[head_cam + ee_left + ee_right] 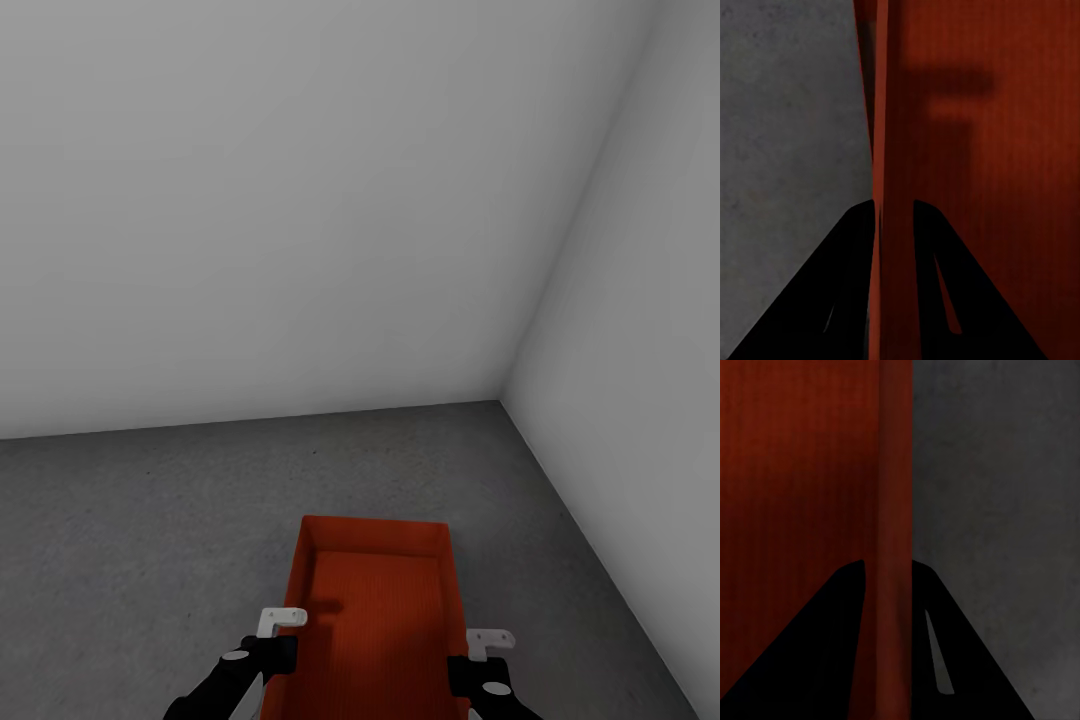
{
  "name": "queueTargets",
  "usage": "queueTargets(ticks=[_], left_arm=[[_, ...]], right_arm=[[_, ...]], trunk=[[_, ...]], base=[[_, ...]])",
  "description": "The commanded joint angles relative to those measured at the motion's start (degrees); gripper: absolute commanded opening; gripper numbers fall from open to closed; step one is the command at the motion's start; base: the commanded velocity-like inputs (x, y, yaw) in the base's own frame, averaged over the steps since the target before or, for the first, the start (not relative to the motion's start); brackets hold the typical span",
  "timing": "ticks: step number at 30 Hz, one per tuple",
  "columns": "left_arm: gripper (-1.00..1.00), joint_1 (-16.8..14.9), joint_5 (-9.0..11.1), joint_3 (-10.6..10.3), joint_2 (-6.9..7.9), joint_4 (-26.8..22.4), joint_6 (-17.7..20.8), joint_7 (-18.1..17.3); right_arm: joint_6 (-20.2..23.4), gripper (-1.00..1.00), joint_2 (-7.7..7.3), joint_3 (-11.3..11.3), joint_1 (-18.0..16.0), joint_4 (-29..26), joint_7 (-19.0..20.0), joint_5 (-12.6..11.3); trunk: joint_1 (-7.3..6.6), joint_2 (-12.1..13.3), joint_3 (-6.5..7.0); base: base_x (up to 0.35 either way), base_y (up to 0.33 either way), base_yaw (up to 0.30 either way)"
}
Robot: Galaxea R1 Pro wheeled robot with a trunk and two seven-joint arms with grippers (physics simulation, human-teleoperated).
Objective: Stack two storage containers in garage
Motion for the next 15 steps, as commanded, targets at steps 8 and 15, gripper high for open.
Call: queueTargets(ticks=[8,15], left_arm=[[-1.0,0.0,-0.9,0.9,0.07,-0.1,0.4,0.8],[-1.0,0.0,-0.9,1.0,0.07,-0.1,0.4,0.8]], right_arm=[[-0.2,-1.0,-0.99,0.3,0.0,0.0,-0.8,-0.1],[-0.2,-1.0,-0.99,0.3,0.0,0.0,-0.8,-0.1]], trunk=[[0.0,0.0,-0.04],[0.0,0.0,-0.04]], base=[[0.0,0.0,0.0],[0.0,0.0,0.0]])
